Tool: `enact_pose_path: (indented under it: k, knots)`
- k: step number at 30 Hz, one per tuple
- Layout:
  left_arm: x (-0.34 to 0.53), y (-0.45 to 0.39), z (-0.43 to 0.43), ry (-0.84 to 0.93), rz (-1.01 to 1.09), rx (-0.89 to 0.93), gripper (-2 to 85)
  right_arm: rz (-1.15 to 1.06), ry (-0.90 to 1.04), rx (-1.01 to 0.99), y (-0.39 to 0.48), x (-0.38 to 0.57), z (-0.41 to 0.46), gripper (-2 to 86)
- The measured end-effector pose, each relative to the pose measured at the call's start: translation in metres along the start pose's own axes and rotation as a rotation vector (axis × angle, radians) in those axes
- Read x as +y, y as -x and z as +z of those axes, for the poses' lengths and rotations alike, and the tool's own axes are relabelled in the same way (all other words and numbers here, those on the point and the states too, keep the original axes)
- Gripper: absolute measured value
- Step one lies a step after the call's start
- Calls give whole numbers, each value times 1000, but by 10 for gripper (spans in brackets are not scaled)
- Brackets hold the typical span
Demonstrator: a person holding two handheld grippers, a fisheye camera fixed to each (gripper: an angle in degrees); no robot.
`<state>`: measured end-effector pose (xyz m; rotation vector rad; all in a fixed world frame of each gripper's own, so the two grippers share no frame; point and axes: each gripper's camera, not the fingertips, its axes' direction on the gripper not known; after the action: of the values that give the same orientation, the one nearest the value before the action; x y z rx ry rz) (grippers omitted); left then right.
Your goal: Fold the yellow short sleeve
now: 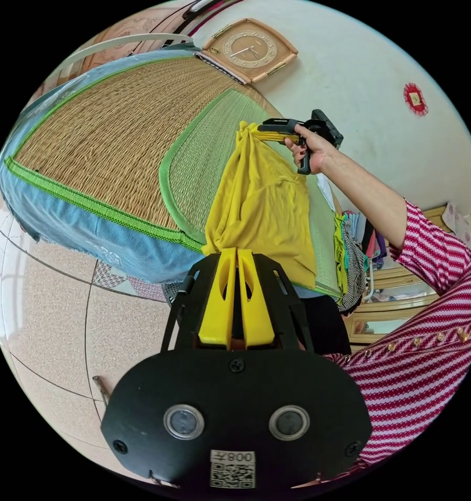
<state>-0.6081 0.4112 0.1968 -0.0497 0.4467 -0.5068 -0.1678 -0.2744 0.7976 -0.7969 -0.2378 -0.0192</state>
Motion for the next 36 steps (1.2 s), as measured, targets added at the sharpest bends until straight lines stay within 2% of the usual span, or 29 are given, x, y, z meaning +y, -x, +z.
enact_pose_path:
  k: [5,10,13,15,18,21,26,30,34,36]
  knots:
    - [6,-1,-1,-19,2,14,4,-87,-62,-14,3,17,-20,2]
    - [13,9,-2,-28,-23,-32,4,-113,-121,-52,-41,69,-67,2]
    - [17,22,6,-14,-72,-32,4,-101,-131,-74,-79,122,-85,2]
    - [20,25,6,-33,-101,2,4,-18,-114,-67,-115,162,-86,3]
    - [26,16,2,-57,-85,6,5,36,-125,-179,-145,215,-88,4]
    - [34,3,7,-50,-47,77,9,43,-90,-198,-157,272,-83,7]
    - [44,-34,45,77,36,191,32,111,-59,-262,-185,357,-70,21]
    - [48,-62,105,233,26,354,60,187,-68,-320,-213,403,-57,33]
    - [49,-80,169,342,-40,351,70,213,-92,-356,-231,419,-52,37]
    - [48,-83,189,335,-67,352,71,218,-105,-364,-239,423,-52,39]
